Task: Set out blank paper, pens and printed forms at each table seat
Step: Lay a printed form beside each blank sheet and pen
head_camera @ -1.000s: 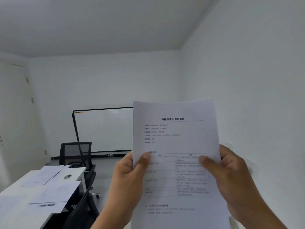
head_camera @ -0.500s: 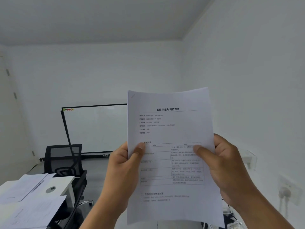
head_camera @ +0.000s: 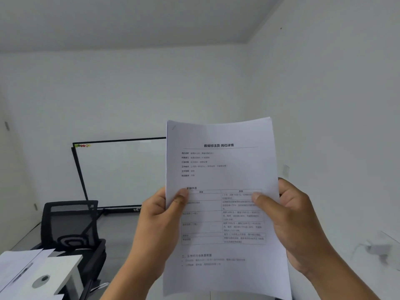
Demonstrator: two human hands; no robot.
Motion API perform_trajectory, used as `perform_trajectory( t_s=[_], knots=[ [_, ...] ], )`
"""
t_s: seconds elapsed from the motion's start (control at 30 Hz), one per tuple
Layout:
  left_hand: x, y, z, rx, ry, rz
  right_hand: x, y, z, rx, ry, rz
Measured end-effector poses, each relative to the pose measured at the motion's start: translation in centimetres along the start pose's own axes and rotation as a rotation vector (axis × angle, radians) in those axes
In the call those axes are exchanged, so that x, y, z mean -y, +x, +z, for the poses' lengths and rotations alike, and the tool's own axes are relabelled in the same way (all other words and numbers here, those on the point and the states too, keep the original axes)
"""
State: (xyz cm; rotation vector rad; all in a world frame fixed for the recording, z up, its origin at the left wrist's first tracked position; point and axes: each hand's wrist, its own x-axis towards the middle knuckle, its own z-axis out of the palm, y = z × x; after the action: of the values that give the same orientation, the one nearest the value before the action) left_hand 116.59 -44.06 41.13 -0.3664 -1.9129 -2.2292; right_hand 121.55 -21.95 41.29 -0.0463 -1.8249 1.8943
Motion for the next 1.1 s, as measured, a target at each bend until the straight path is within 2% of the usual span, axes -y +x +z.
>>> perform_trajectory(
  t_s=[0.27,0.5,0.8,1.1],
  knots=[
    [4.5,12.5,3.7,-0.019,0.041,0.044,-4.8,13.8,0.4,0.028,0.024,-0.01],
    [7.5,21.8,3.4,-0.07,0.066,0.049,-8.0,23.4,4.0,0.086,0.042,0.017],
    [12.9,36.5,-3.4,-0.108,0.076,0.036,-14.8,36.0,15.1,0.133,0.033,0.023],
    [15.0,52.5,-11.7,-0.113,0.093,0.052,-18.6,48.4,28.0,0.154,0.06,0.023]
  ],
)
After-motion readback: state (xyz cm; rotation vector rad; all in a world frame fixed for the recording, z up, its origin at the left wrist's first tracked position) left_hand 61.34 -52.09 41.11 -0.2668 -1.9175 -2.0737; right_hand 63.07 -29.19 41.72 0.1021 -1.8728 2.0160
